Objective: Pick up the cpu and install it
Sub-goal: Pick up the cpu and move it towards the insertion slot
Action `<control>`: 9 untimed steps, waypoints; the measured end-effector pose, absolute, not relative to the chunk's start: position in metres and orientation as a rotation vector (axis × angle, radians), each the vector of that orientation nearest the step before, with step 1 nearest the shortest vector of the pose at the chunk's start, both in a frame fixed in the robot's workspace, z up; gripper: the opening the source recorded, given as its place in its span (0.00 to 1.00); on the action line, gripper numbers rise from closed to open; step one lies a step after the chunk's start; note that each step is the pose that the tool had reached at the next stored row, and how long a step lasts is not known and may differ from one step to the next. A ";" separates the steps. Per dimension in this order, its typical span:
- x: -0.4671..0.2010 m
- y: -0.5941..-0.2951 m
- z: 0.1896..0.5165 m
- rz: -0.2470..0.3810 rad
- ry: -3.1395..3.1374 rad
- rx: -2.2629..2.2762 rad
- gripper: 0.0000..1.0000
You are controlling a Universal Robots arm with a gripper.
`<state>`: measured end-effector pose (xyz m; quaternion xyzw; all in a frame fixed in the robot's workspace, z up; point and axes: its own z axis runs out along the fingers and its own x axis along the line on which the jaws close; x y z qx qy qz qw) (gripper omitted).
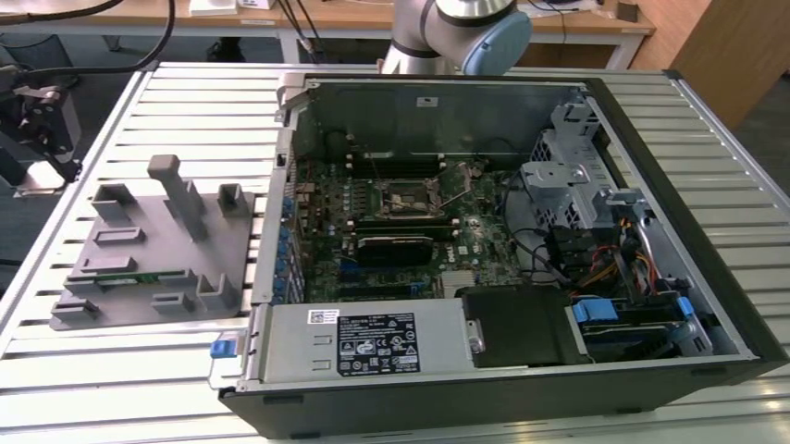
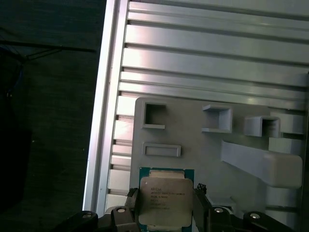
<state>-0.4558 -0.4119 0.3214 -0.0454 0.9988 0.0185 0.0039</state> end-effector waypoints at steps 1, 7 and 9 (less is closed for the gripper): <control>-0.456 -0.412 0.322 0.058 3.130 -0.142 0.53; -0.456 -0.412 0.325 0.058 3.130 -0.142 0.53; -0.456 -0.412 0.327 0.058 3.130 -0.142 0.53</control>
